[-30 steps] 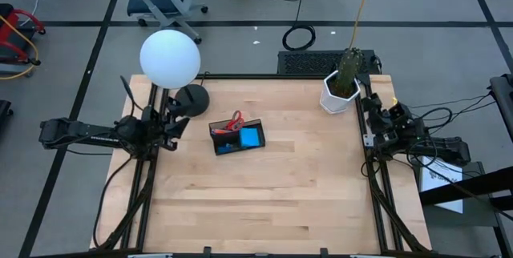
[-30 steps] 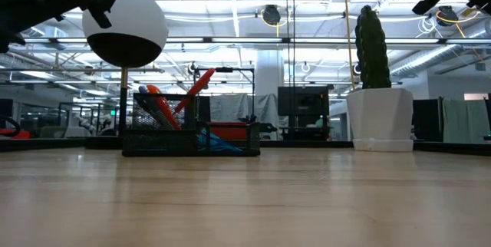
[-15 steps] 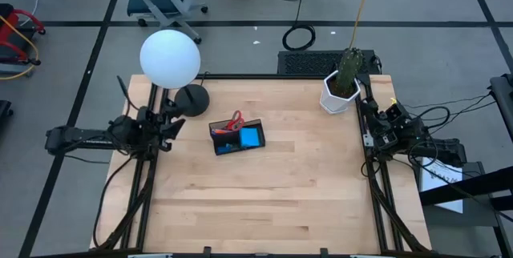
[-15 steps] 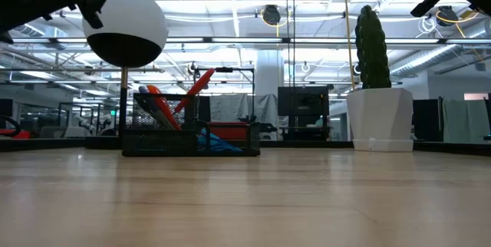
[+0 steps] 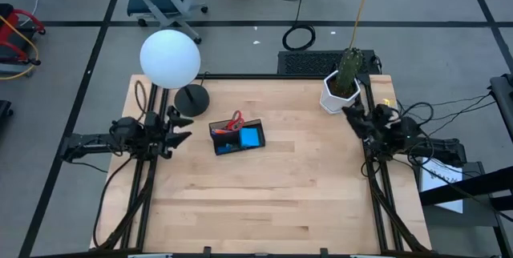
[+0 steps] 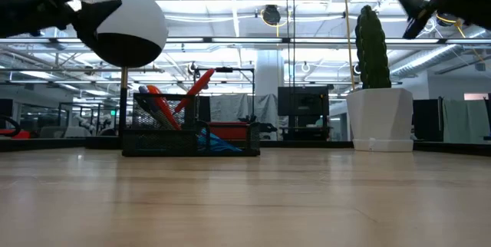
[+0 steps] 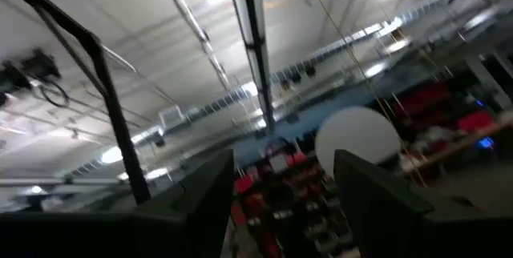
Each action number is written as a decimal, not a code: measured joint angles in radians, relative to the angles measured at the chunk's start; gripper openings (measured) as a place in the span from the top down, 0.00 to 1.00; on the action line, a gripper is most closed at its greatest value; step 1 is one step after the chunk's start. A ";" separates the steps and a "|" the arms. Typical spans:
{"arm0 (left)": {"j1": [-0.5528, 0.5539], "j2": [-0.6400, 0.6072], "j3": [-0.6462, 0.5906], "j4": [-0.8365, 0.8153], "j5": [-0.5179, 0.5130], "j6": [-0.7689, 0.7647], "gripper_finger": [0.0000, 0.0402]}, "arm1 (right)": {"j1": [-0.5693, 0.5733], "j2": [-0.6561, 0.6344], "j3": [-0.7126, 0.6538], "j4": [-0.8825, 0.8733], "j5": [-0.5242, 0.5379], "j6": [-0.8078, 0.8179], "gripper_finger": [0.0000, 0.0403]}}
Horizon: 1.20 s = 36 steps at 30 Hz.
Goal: Pick and place office supplies into organizer
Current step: Return to Home Position
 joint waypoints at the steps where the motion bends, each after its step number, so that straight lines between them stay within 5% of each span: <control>1: 0.000 -0.002 0.003 -0.037 0.005 -0.002 0.47 | 0.000 0.000 0.000 -0.039 0.014 0.001 0.48; 5: 0.000 -0.002 0.004 -0.140 0.034 -0.016 0.47 | 0.000 0.001 0.000 -0.189 0.000 -0.019 0.48; 13: 0.000 -0.001 0.006 -0.247 0.091 0.014 0.47 | 0.000 0.001 0.000 -0.378 -0.275 -0.163 0.48; 27: 0.000 0.001 0.006 -0.320 0.083 0.108 0.47 | 0.000 0.003 0.000 -0.561 -0.111 -0.164 0.48; 36: 0.000 0.001 0.006 -0.320 0.082 0.044 0.47 | 0.000 0.004 0.000 -0.561 -0.110 -0.193 0.48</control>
